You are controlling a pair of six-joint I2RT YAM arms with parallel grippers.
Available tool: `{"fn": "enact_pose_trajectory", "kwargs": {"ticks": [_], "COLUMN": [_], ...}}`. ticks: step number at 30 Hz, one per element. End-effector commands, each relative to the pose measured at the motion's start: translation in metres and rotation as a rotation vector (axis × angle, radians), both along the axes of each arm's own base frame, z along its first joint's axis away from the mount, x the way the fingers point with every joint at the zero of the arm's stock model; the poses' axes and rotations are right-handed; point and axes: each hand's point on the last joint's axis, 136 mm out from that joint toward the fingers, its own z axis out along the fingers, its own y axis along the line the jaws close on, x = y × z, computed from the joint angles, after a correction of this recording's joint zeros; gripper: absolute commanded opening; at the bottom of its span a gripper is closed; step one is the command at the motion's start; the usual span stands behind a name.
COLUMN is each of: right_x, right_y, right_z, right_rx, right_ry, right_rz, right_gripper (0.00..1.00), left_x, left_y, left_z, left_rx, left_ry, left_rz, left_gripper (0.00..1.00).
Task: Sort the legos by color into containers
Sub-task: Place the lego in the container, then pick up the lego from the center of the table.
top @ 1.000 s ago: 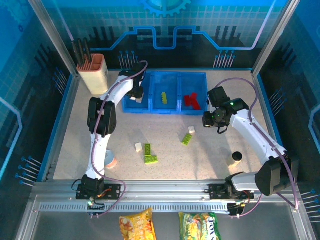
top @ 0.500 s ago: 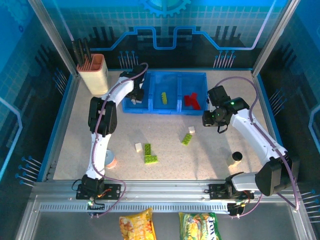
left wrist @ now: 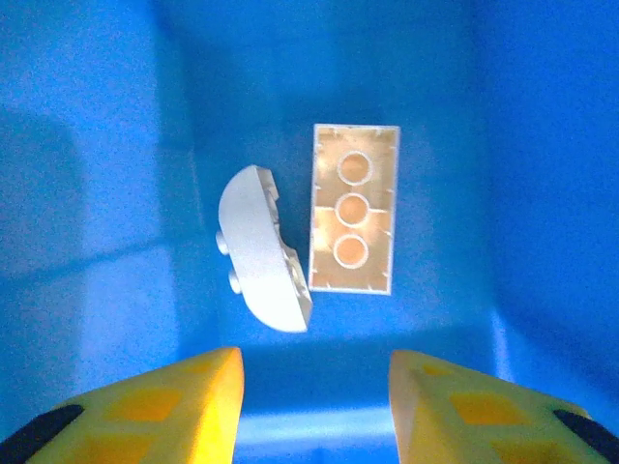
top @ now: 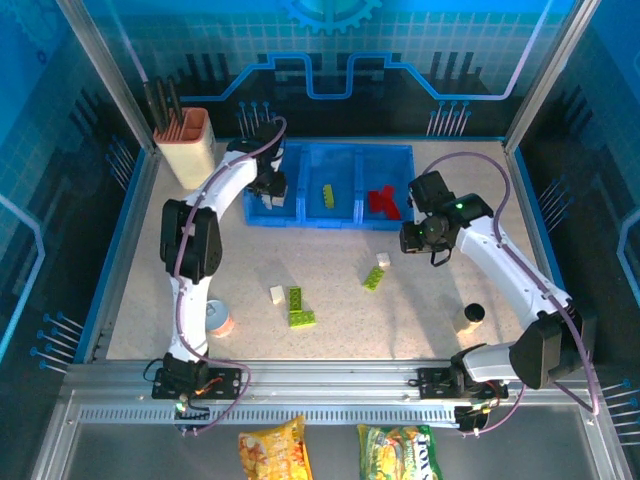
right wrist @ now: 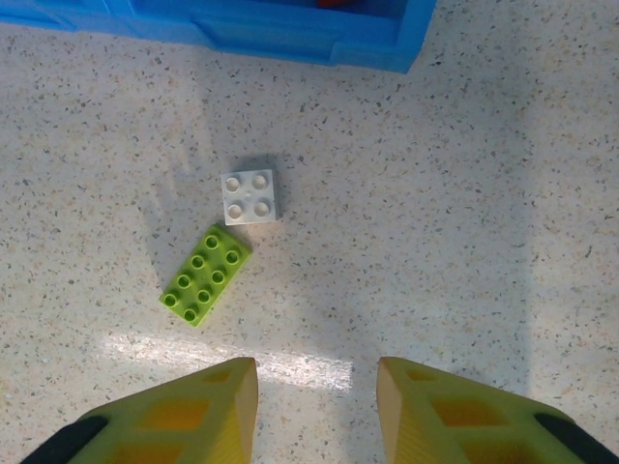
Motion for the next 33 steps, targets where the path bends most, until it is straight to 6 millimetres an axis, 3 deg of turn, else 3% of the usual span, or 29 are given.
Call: {"fn": "enact_pose_trajectory", "kwargs": {"ticks": [1,10,20,29,33], "right_x": [0.001,0.005,0.009,0.001,-0.004], "right_y": [0.006,0.019,0.039,0.077,0.081], "right_z": [0.000,-0.020,-0.045,-0.065,-0.082], "right_rx": [-0.003,0.009,0.005,0.038,0.009], "right_ry": [-0.001,0.026,0.059,0.039,0.065], "right_rz": [0.001,0.018,0.024,-0.090,-0.178], "right_gripper": [0.38,0.38,0.38,0.41,0.41], "left_x": [-0.012,-0.050,-0.095,-0.109,-0.120], "left_y": [-0.005,0.001,0.029,0.028,0.027], "left_z": [0.025,0.050,0.055,0.061,0.062], "left_rx": [-0.087,-0.121,-0.175,-0.220,-0.231], "left_ry": [-0.024,-0.026,-0.001,0.010,0.024], "left_rz": [0.010,0.001,0.038,0.045,0.039], "left_gripper": [0.44,0.44,0.44,0.45,0.45]}}
